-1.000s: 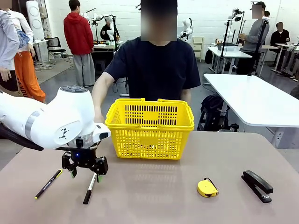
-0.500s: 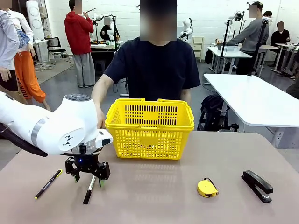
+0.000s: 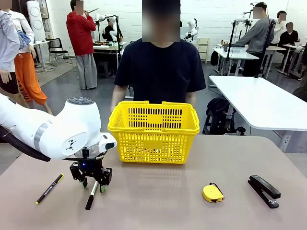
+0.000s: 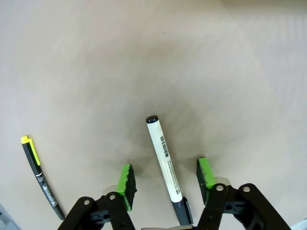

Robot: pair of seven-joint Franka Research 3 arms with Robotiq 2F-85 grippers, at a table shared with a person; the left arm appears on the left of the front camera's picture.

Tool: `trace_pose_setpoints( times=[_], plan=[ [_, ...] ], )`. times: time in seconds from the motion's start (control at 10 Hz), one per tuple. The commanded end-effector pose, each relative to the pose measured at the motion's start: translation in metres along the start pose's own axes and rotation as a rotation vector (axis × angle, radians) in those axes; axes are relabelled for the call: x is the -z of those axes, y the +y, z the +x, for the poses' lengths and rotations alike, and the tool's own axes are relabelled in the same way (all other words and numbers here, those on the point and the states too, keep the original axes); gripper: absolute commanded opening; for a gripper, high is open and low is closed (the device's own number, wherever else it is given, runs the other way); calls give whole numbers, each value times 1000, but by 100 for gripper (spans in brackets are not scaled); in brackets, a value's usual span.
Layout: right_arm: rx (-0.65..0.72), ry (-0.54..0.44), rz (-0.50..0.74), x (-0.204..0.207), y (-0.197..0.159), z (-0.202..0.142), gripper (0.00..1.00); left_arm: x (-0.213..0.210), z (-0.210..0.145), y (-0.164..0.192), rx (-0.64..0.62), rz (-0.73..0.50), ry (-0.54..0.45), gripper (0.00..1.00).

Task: Place the items the person wants into the basket.
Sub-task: Pick up the item the person points to and place it in the Market Basket.

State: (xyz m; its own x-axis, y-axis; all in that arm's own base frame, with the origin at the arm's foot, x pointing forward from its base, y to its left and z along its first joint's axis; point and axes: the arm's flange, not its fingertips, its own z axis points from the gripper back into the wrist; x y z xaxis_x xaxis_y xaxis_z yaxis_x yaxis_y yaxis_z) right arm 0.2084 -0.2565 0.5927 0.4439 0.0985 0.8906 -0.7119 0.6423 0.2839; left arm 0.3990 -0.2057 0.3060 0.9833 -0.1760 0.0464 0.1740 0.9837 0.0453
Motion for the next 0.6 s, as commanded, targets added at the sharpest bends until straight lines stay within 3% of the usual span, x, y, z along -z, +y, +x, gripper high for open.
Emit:
trace_pose_setpoints(
  times=[0.0,0.1,0.5],
  plan=[
    [-15,-24,9,-1,-1,1,100,0,0,3,17,-1,-21,31],
    [-15,-24,9,-1,-1,1,100,-1,-1,3,16,-2,-20,0],
    [-15,-24,9,-1,-1,1,100,-2,0,3,21,-17,-4,0]
  ],
)
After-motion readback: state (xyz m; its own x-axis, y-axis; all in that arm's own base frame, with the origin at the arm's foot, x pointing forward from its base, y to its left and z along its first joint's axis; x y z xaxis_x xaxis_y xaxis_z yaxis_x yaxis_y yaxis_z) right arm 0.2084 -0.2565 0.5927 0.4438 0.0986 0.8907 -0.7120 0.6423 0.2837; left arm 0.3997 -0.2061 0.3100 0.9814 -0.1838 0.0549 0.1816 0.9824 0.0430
